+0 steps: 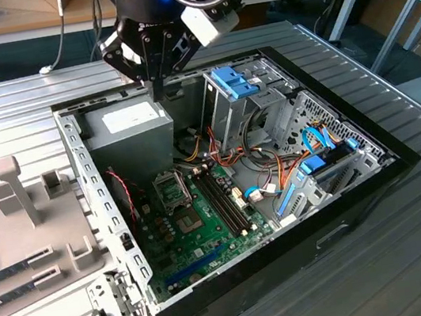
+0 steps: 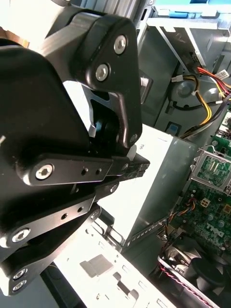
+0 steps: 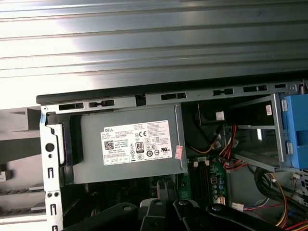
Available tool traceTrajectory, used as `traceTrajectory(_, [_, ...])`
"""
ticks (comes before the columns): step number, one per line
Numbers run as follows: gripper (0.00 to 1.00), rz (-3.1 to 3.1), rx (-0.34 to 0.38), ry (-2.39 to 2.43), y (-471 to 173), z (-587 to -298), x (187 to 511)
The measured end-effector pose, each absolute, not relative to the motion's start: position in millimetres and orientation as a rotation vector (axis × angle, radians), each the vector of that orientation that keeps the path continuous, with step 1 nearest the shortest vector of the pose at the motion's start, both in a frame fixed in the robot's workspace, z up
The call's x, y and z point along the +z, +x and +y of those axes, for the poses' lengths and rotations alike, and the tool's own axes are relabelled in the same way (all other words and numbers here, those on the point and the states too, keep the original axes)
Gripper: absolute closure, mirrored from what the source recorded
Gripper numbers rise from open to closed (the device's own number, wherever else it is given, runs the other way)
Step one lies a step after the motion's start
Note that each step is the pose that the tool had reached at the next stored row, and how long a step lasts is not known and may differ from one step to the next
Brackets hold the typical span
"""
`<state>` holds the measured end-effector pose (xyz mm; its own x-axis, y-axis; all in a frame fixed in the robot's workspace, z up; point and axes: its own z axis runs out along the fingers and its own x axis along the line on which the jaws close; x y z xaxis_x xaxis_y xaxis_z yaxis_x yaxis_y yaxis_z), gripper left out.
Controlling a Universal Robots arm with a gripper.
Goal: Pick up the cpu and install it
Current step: 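Reach for the cpu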
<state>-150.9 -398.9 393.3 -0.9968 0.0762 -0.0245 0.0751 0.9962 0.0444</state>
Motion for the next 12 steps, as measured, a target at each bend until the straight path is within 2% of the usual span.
traceTrajectory(12, [0.90,3.112,0.068,0.118,-157.7,-398.9,393.1])
